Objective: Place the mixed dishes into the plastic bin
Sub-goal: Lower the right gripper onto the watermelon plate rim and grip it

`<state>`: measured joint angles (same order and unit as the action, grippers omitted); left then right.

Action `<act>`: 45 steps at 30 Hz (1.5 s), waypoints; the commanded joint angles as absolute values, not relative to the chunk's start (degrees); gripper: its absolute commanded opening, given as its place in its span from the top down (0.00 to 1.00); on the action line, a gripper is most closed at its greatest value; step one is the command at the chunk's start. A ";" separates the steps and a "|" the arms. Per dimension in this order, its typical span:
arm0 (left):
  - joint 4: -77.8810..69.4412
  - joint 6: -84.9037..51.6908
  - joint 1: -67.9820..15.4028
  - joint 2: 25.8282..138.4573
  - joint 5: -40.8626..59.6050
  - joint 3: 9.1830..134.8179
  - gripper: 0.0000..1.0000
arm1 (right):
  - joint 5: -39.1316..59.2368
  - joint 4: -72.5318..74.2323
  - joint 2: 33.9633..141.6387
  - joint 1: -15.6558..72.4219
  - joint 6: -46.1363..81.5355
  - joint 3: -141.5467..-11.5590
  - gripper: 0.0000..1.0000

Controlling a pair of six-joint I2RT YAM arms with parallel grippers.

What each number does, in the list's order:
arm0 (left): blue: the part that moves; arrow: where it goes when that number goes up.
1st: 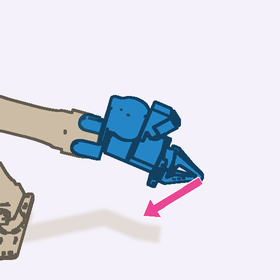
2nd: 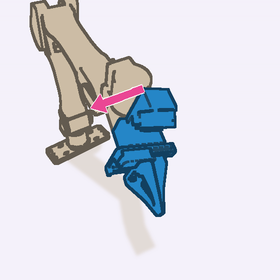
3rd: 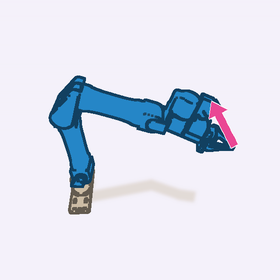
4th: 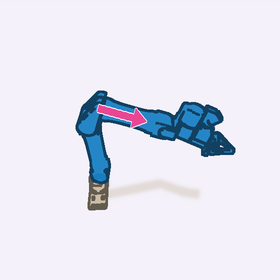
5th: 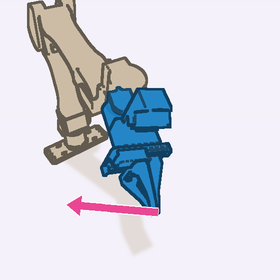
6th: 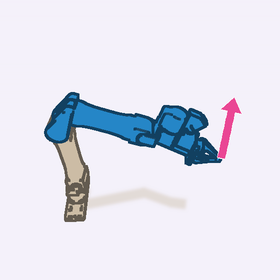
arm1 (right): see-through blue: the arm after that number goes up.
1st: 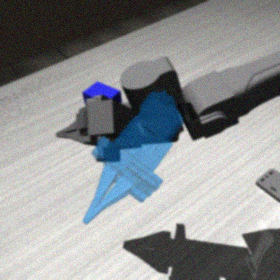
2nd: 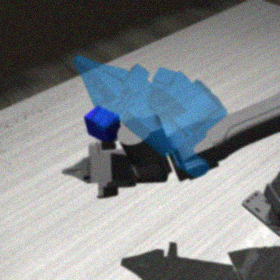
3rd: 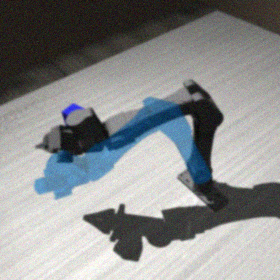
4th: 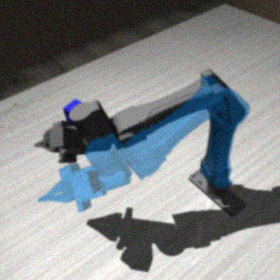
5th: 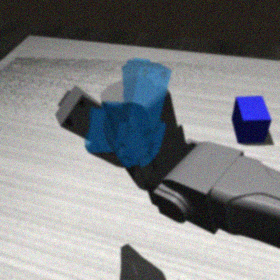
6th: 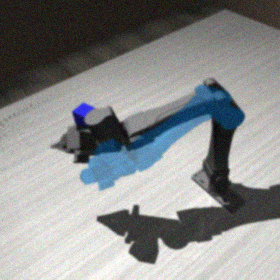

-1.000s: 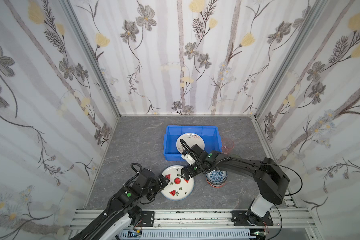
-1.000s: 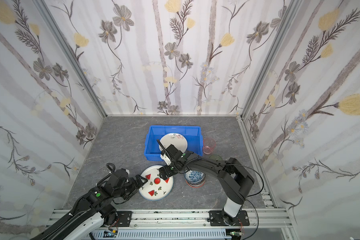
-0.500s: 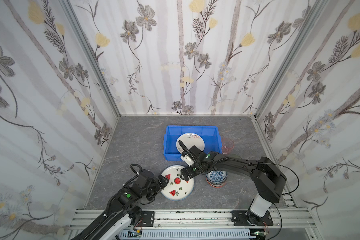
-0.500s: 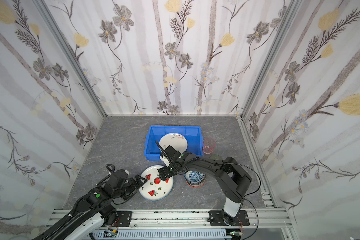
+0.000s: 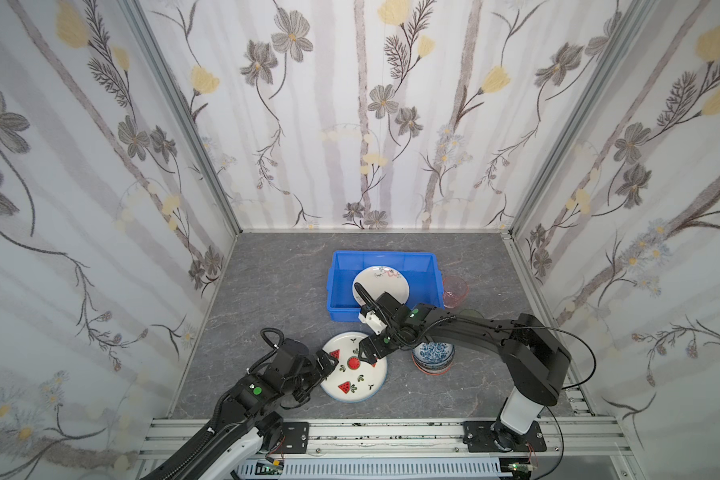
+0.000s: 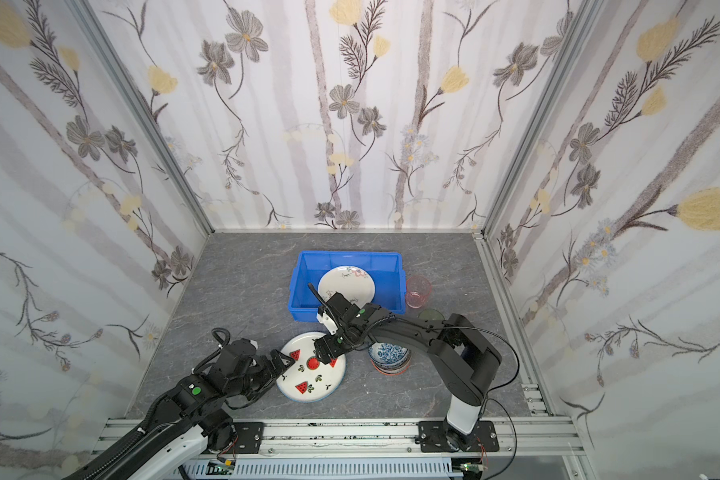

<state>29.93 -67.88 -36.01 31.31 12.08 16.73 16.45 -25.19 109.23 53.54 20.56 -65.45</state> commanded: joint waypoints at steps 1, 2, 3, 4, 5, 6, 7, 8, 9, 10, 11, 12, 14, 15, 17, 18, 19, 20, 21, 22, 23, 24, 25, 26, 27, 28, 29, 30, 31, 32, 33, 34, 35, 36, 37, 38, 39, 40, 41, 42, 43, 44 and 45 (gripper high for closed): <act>28.33 -68.43 -36.01 31.05 12.00 16.31 0.00 | 19.34 -22.76 109.64 53.70 20.74 -66.42 0.10; 28.11 -68.52 -35.99 30.90 12.10 16.25 0.00 | 19.42 -22.76 109.78 53.70 20.74 -66.53 0.10; 27.89 -68.67 -35.96 30.70 12.22 16.17 0.00 | 19.56 -22.85 109.87 53.70 20.75 -66.69 0.10; 27.70 -68.82 -35.95 30.51 12.28 16.22 0.00 | 19.78 -22.75 109.99 53.74 20.73 -66.77 0.10; 27.44 -69.01 -35.96 30.28 12.39 16.09 0.00 | 20.03 -22.70 109.97 53.70 20.75 -66.86 0.10; 27.21 -69.08 -35.96 30.15 12.55 16.08 0.00 | 20.15 -22.60 110.11 53.77 20.83 -66.94 0.10; 27.08 -69.17 -35.99 30.06 12.63 16.00 0.00 | 20.38 -22.57 110.23 53.77 20.84 -66.97 0.10; 26.92 -69.23 -35.93 29.97 12.68 15.87 0.00 | 20.60 -22.43 110.29 53.76 20.83 -66.97 0.10; 26.81 -69.26 -35.96 29.97 12.79 15.74 0.00 | 20.78 -22.41 110.36 53.79 20.86 -67.06 0.10; 26.72 -69.27 -36.00 30.05 12.89 15.65 0.00 | 20.99 -22.28 110.49 53.72 20.92 -67.06 0.10; 26.72 -69.38 -35.98 30.06 12.95 15.47 0.00 | 21.17 -22.20 110.54 53.79 20.91 -67.06 0.10; 26.63 -69.39 -36.00 30.06 12.98 15.32 0.00 | 21.20 -22.17 110.61 53.79 21.00 -67.06 0.10; 26.54 -69.37 -36.01 30.06 13.00 15.29 0.01 | 21.29 -22.20 110.73 53.78 20.99 -66.97 0.10; 26.50 -69.39 -35.95 30.06 13.01 15.29 0.01 | 21.34 -22.06 110.84 53.78 21.01 -66.92 0.10; 26.46 -69.42 -35.97 30.06 13.01 15.19 0.02 | 21.79 -21.84 111.01 53.84 21.03 -66.72 0.10; 26.46 -69.43 -36.01 30.06 12.95 15.05 0.02 | 21.87 -21.80 111.06 53.87 21.09 -66.62 0.10; 26.46 -69.36 -35.98 30.06 12.87 14.97 0.03 | 21.82 -21.72 111.18 53.82 21.09 -66.60 0.10; 26.37 -69.41 -36.00 30.06 12.92 14.94 0.02 | 21.88 -21.71 111.32 53.85 21.10 -66.53 0.10; 26.37 -69.35 -35.93 30.06 12.92 14.79 0.02 | 21.80 -21.70 111.28 53.88 21.10 -66.53 0.11; 26.37 -69.35 -35.97 29.99 12.88 14.68 0.02 | 21.80 -21.70 111.28 53.91 21.05 -66.53 0.11; 26.41 -69.39 -35.95 29.97 12.92 14.53 0.02 | 21.80 -21.72 111.27 54.00 21.15 -66.53 0.11; 26.38 -69.47 -36.01 29.88 12.92 14.47 0.02 | 21.63 -21.71 111.36 53.95 21.22 -66.53 0.11; 26.37 -69.46 -35.96 29.75 12.86 14.46 0.02 | 21.54 -21.79 111.36 53.96 21.18 -66.53 0.11; 26.37 -69.50 -36.01 29.72 12.77 14.42 0.02 | 21.45 -21.84 111.42 53.96 21.18 -66.53 0.11; 26.35 -69.60 -35.95 29.66 12.82 14.41 0.02 | 21.29 -21.80 111.39 54.05 21.16 -66.46 0.11; 26.37 -69.58 -36.00 29.62 12.82 14.42 0.02 | 20.87 -21.95 111.28 54.04 21.10 -66.45 0.11; 26.37 -69.56 -35.99 29.62 12.79 14.43 0.02 | 19.73 -22.44 110.93 53.97 21.14 -66.58 0.11; 26.37 -69.61 -36.01 29.62 12.92 14.45 0.02 | 18.14 -23.07 110.56 53.92 20.99 -66.77 0.11; 26.37 -69.60 -36.01 29.62 12.92 14.42 0.02 | 17.11 -23.60 110.22 53.92 20.92 -66.96 0.11; 26.37 -69.61 -35.97 29.61 12.92 14.33 0.02 | 16.23 -23.92 109.81 53.96 20.92 -67.10 0.11; 26.41 -69.55 -35.97 29.62 12.80 14.33 0.02 | 15.09 -24.30 109.35 53.96 21.05 -67.23 0.11; 26.37 -69.55 -35.98 29.62 12.74 14.34 0.02 | 14.42 -24.63 109.10 53.96 21.16 -67.37 0.11; 26.37 -69.59 -35.96 29.70 12.66 14.33 0.02 | 13.48 -24.94 108.91 53.99 21.31 -67.41 0.11; 26.37 -69.59 -35.97 29.75 12.58 14.33 0.02 | 12.60 -25.20 108.81 53.97 21.49 -67.41 0.11; 26.37 -69.59 -35.95 29.79 12.54 14.42 0.02 | 11.93 -25.32 108.73 53.96 21.68 -67.35 0.11; 26.37 -69.60 -35.96 29.87 12.57 14.43 0.02 | 11.36 -25.33 108.83 54.05 21.87 -67.20 0.11; 26.37 -69.54 -35.94 29.88 12.58 14.43 0.02 | 11.25 -25.40 109.01 53.97 21.97 -67.15 0.11; 26.37 -69.56 -35.86 29.82 12.66 14.55 0.02 | 11.54 -25.51 109.46 53.96 21.98 -67.15 0.11; 26.37 -69.58 -35.95 29.80 12.66 14.59 0.02 | 11.80 -25.58 109.87 54.04 21.97 -67.14 0.11; 26.37 -69.56 -35.99 29.79 12.69 14.57 0.02 | 12.10 -25.65 110.26 54.05 21.97 -67.15 0.11; 26.37 -69.54 -36.09 29.79 12.68 14.67 0.02 | 12.36 -25.62 110.62 54.05 21.97 -67.10 0.11; 26.37 -69.61 -35.95 29.79 12.74 14.84 0.02 | 12.86 -25.50 110.96 54.07 21.91 -67.06 0.11; 26.37 -69.53 -35.95 29.79 12.72 14.94 0.02 | 13.22 -25.32 111.08 54.18 21.97 -67.02 0.11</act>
